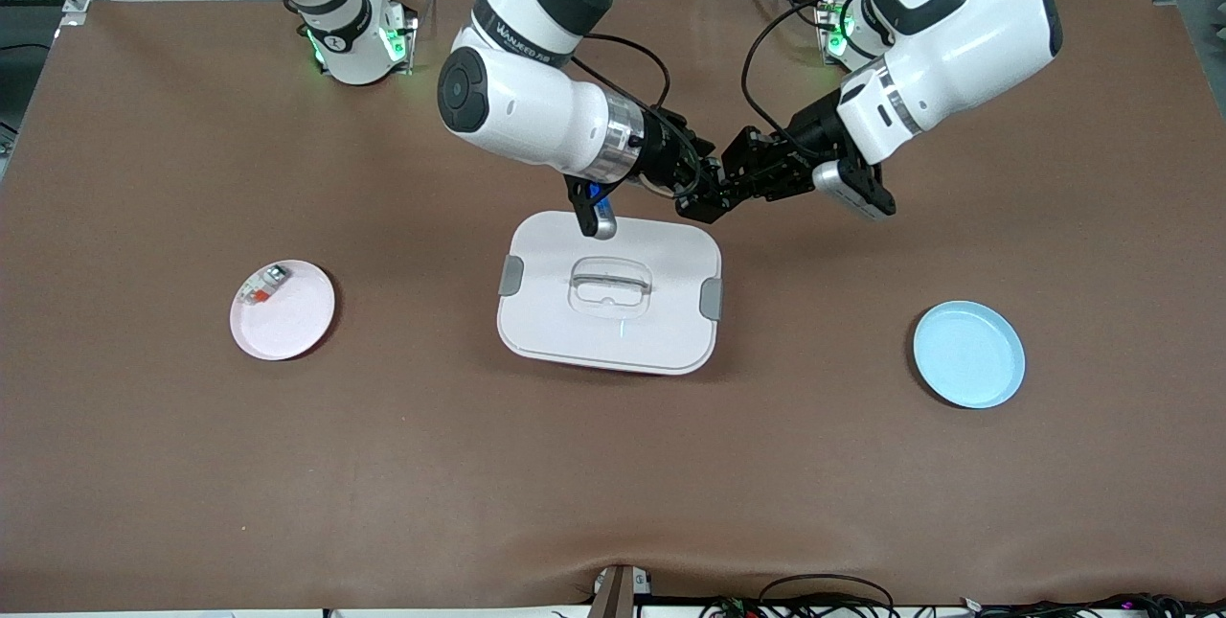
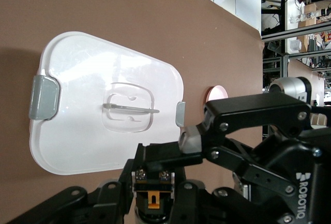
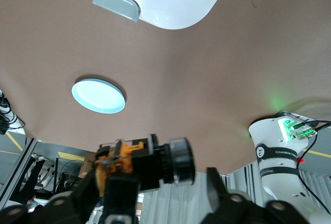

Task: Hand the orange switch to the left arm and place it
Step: 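Grasp the switch with the left gripper and open the right gripper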

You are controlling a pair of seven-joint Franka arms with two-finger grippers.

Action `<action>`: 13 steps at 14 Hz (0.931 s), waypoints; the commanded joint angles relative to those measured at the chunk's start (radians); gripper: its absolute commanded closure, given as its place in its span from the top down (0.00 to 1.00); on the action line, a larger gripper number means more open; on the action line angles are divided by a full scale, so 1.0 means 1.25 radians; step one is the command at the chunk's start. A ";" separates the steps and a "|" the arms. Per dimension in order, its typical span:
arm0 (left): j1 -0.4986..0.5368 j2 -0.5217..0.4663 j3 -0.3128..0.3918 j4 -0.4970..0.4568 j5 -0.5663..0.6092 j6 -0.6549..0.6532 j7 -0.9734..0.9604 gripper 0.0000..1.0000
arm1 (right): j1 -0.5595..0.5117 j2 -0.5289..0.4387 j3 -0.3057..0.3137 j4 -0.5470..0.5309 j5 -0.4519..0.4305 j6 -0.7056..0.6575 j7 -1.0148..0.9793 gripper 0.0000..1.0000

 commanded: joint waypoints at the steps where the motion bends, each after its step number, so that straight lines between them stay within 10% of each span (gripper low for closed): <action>1: 0.039 0.006 -0.003 0.019 0.056 -0.008 0.006 0.00 | -0.008 -0.001 0.001 0.015 0.014 -0.013 0.012 1.00; 7: 0.145 0.012 -0.003 0.091 0.254 -0.141 0.006 0.00 | -0.072 -0.052 -0.007 0.007 -0.030 -0.116 -0.052 1.00; 13: 0.211 0.050 -0.002 0.176 0.427 -0.220 0.006 0.00 | -0.118 -0.123 -0.007 -0.031 -0.285 -0.314 -0.270 1.00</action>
